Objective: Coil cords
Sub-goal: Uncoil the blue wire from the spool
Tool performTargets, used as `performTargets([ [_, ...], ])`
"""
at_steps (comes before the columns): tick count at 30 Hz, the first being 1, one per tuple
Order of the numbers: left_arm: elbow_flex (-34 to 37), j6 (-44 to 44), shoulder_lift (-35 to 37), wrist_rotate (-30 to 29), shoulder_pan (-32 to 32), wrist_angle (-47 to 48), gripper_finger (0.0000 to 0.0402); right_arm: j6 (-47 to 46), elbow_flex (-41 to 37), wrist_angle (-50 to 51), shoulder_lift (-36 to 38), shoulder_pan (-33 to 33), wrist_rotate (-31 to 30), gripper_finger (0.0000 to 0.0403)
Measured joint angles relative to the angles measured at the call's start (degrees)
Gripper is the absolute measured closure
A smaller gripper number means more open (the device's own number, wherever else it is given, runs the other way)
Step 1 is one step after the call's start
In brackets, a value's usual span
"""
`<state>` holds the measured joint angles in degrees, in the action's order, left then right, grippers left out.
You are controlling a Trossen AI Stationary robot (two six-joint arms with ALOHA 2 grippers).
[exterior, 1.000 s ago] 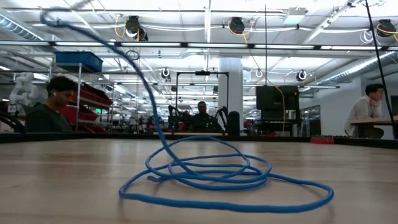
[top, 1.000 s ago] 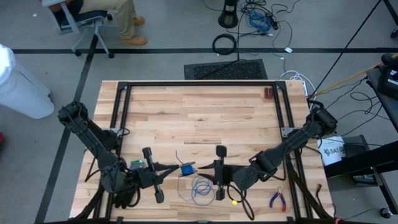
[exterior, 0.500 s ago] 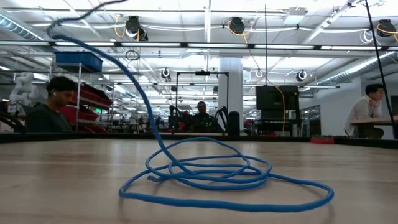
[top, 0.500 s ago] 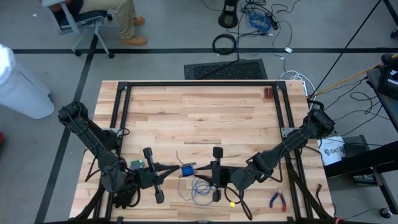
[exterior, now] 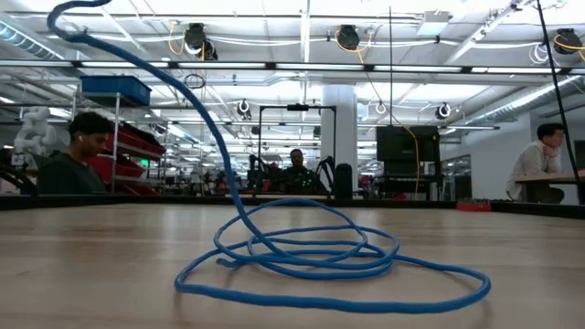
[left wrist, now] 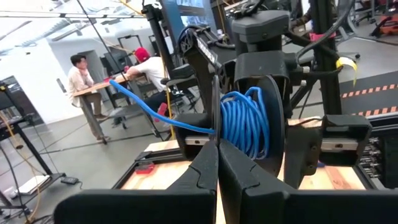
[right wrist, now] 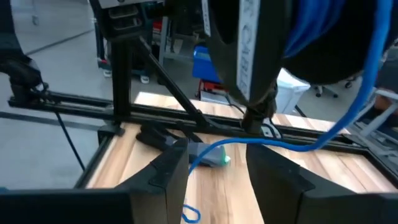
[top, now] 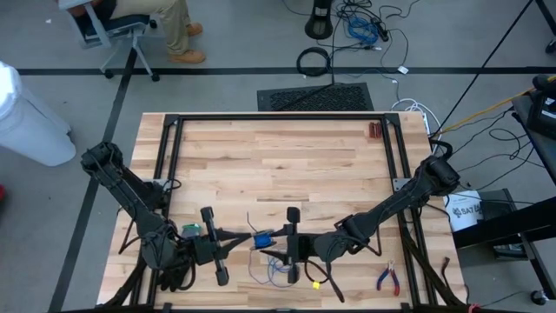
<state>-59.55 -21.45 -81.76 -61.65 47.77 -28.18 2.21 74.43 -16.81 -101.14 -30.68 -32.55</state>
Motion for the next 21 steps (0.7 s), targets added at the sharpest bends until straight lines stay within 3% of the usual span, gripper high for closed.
performTargets([
  [7,0.0,0.0,0.0,0.01,0.0,0.0,0.04,0.42,0.0,-2.01,-0.03,0.24,0.0,0.0284],
  [18,0.0,0.02,0.0,0.0,0.0,0.0,0.04,-0.01,0.0,-2.21,-0.02,0.22,-0.27,0.0388],
  [21,0.0,0.01,0.0,0.0,0.0,0.0,0.04,-0.78,0.0,-1.66,-0.04,0.22,-0.35,0.0397],
])
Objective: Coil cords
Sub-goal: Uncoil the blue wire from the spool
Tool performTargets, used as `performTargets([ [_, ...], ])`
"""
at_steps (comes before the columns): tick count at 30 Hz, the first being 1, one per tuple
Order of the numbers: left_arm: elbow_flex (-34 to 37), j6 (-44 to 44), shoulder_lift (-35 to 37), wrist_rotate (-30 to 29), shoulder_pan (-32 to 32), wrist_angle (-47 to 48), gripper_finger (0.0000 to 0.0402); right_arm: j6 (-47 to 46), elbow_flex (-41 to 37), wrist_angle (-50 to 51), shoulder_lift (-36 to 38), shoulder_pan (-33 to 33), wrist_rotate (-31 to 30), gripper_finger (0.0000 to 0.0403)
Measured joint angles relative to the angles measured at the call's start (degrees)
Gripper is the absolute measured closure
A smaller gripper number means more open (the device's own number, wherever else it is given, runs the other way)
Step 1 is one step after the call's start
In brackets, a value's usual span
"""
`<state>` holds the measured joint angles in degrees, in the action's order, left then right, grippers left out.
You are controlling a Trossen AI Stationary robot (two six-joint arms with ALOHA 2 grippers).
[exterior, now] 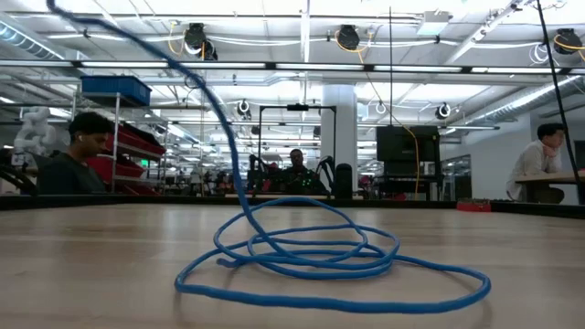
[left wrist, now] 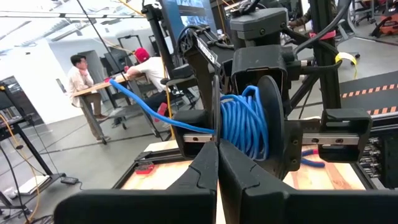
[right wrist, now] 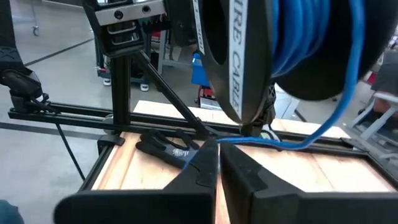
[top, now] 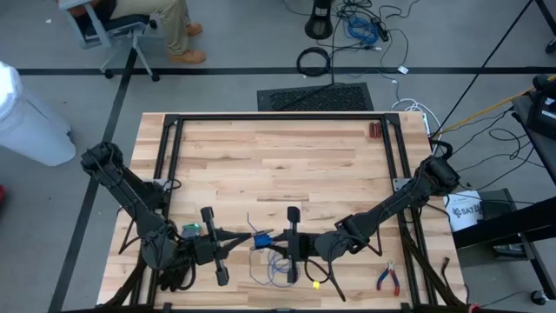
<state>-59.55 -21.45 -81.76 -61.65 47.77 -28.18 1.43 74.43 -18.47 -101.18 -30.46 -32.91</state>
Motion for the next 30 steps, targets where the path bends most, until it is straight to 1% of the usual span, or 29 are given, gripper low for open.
performTargets([
  [4,0.0,0.01,0.01,-0.02,0.01,0.0,0.04,-3.9,0.0,5.72,0.02,0.0,0.02,0.0378],
  [7,0.0,-0.13,0.0,-0.02,0.32,-0.02,0.04,-7.72,-0.01,11.29,0.02,-0.34,-0.13,0.0355],
  [8,0.0,-0.25,0.01,-0.02,0.37,-0.02,0.04,-8.7,-0.28,11.49,0.0,-0.39,-0.43,0.0345],
  [10,0.0,-0.31,0.01,-0.02,0.39,-0.06,0.04,-9.01,-2.11,7.91,0.02,-0.39,-0.63,0.0322],
  [15,0.0,-0.38,0.01,-0.02,0.37,-0.46,0.04,-2.69,-6.68,-8.55,0.01,-0.39,0.2,0.027],
  [18,0.0,-0.44,0.0,-0.02,0.37,-0.46,0.04,-0.57,-7.69,-11.09,0.02,-0.2,1.14,0.0251],
  [21,0.0,-0.47,-0.01,-0.02,0.37,-0.46,0.04,-0.53,-7.72,-12.07,0.02,0.45,3.74,0.0244],
  [27,0.0,-0.47,0.01,-0.02,0.37,-0.46,0.04,-0.65,-7.72,-13.83,0.02,1.75,5.59,0.0251],
  [30,0.0,-0.47,-0.01,-0.02,0.37,-0.46,0.04,-0.78,-7.72,-13.48,0.02,2.38,9.78,0.0261],
])
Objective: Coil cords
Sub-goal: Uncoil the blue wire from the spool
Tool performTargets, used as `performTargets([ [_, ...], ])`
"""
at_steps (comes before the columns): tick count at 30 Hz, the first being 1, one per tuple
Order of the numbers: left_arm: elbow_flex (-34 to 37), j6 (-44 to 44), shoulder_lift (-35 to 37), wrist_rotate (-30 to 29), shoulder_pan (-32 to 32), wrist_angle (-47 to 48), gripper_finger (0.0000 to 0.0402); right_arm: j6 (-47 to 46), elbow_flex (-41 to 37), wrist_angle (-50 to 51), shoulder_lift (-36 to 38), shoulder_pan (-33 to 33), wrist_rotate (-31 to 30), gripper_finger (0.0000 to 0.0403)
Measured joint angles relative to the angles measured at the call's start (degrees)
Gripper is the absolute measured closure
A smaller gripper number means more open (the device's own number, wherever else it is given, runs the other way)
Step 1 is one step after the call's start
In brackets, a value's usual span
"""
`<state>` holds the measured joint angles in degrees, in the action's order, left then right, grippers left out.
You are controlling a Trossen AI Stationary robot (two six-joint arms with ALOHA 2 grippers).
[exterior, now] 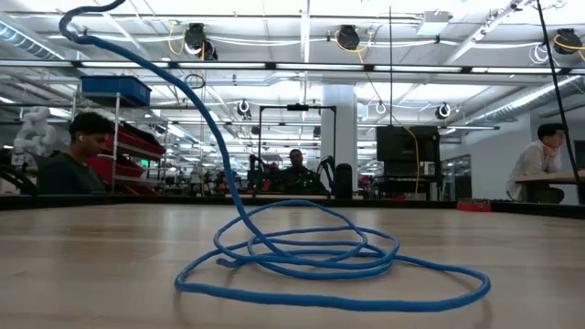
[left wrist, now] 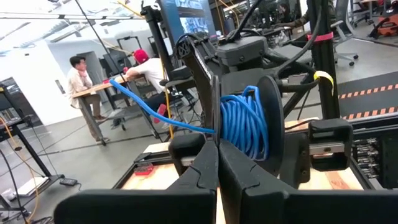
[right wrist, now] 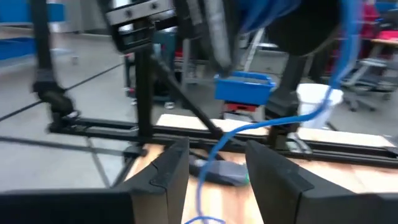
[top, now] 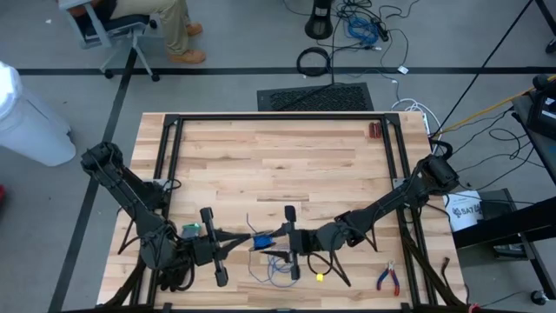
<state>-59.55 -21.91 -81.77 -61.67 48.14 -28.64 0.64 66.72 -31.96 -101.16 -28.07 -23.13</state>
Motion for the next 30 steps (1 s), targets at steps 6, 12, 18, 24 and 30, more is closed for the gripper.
performTargets([
  [6,0.0,0.0,0.0,0.0,-0.04,0.0,0.04,-1.0,0.0,0.15,0.0,1.22,3.95,0.0289],
  [12,0.0,0.02,0.02,-0.02,-0.07,-0.02,0.04,-1.03,0.0,0.04,0.0,1.09,4.16,0.0341],
  [18,0.0,0.02,0.02,-0.02,-0.07,0.0,0.04,-1.09,0.0,0.04,0.0,1.4,4.03,0.0398],
  [24,0.0,0.02,0.01,-0.02,-0.07,-0.02,0.04,-1.94,0.0,0.95,0.0,1.46,3.92,0.0401],
  [30,0.0,0.04,0.0,-0.02,-0.07,0.0,0.04,-1.5,0.0,-0.09,0.0,1.48,3.97,0.0377],
])
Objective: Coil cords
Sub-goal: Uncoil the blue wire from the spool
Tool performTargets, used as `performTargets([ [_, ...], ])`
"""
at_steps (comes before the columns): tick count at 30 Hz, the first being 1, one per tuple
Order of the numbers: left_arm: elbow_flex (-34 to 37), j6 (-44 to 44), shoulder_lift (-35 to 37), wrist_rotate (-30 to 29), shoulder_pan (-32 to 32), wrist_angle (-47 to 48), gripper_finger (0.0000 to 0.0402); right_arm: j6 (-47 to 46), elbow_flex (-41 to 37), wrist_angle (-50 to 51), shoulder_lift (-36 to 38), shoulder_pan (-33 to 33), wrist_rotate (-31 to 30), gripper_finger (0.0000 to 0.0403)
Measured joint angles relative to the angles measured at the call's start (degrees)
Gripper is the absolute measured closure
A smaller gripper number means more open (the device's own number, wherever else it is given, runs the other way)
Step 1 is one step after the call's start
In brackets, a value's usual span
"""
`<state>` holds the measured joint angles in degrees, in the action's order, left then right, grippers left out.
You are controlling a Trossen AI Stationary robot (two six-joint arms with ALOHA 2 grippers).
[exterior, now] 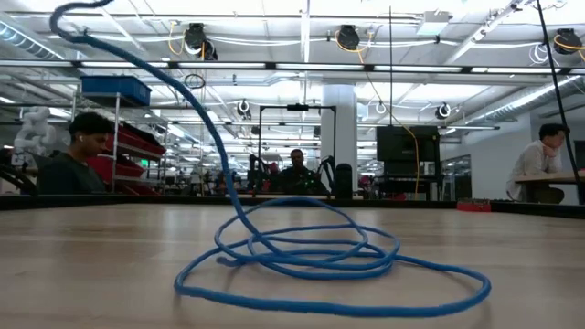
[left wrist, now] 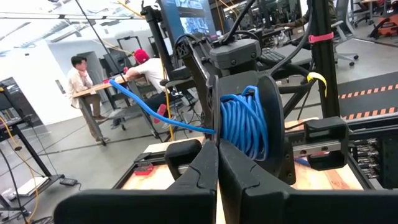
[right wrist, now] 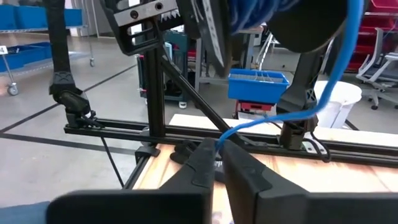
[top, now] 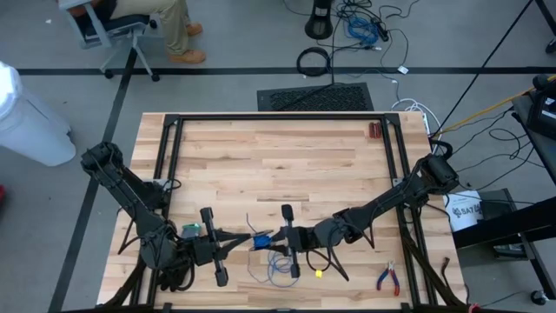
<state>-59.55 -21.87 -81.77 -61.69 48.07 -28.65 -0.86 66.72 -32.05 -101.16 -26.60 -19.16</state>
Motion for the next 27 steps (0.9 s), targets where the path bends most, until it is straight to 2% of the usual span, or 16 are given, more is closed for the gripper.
performTargets([
  [7,0.0,0.0,0.0,0.0,0.0,-0.02,0.04,0.19,0.04,-1.18,0.0,0.01,0.02,0.0326],
  [11,0.0,0.0,0.01,0.0,0.0,-0.02,0.04,0.06,0.04,-1.41,0.0,0.01,0.02,0.0318],
  [14,0.0,0.02,0.0,0.0,0.0,-0.01,0.04,0.04,0.04,-2.23,0.0,0.01,0.02,0.0334],
  [19,0.0,0.02,0.01,0.0,0.0,-0.02,0.04,-0.17,0.07,-2.31,0.0,0.01,0.02,0.0395],
  [23,0.0,0.02,0.01,0.0,0.0,0.0,0.04,-1.96,0.07,-1.38,0.01,0.01,-0.24,0.0399],
  [27,0.0,-0.02,0.01,0.3,0.41,0.0,0.04,-3.26,0.07,5.14,1.99,-0.29,-1.74,0.0401],
])
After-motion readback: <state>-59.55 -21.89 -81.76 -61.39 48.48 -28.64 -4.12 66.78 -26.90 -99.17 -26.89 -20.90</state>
